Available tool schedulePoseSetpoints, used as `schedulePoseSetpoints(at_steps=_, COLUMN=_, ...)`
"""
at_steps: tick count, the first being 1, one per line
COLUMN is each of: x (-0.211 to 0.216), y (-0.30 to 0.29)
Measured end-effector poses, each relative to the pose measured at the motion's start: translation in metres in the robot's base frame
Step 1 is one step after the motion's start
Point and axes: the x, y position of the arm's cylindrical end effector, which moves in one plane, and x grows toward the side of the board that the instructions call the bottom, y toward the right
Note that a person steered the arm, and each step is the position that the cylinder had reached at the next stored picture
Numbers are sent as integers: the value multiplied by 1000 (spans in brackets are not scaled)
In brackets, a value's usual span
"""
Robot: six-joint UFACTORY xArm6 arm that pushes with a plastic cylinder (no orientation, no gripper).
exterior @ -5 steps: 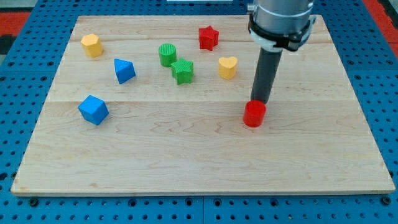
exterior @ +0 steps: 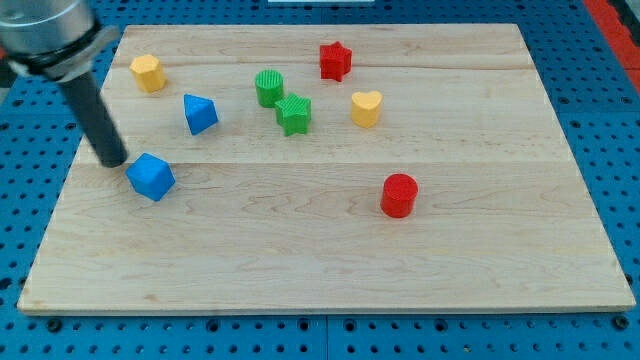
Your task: Move the blue cube to the top right
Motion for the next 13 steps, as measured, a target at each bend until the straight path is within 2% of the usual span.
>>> schedulePoseSetpoints(at_steps=1, x=11, y=24)
schedulePoseSetpoints(at_steps=2, x=27, y=120)
schedulePoseSetpoints(at_steps=3, x=32, y=123)
schedulePoseSetpoints(at_steps=4, x=64, y=112)
schedulePoseSetpoints(at_steps=5, x=42, y=161)
schedulePoseSetpoints(at_steps=7, x=9, y=304)
schedulePoseSetpoints(at_steps=9, x=11, y=411)
schedulePoseSetpoints(at_steps=10, x=14, y=448)
schedulePoseSetpoints(at_steps=12, x=-59, y=456)
schedulePoseSetpoints(at_steps=13, x=-39, y=493)
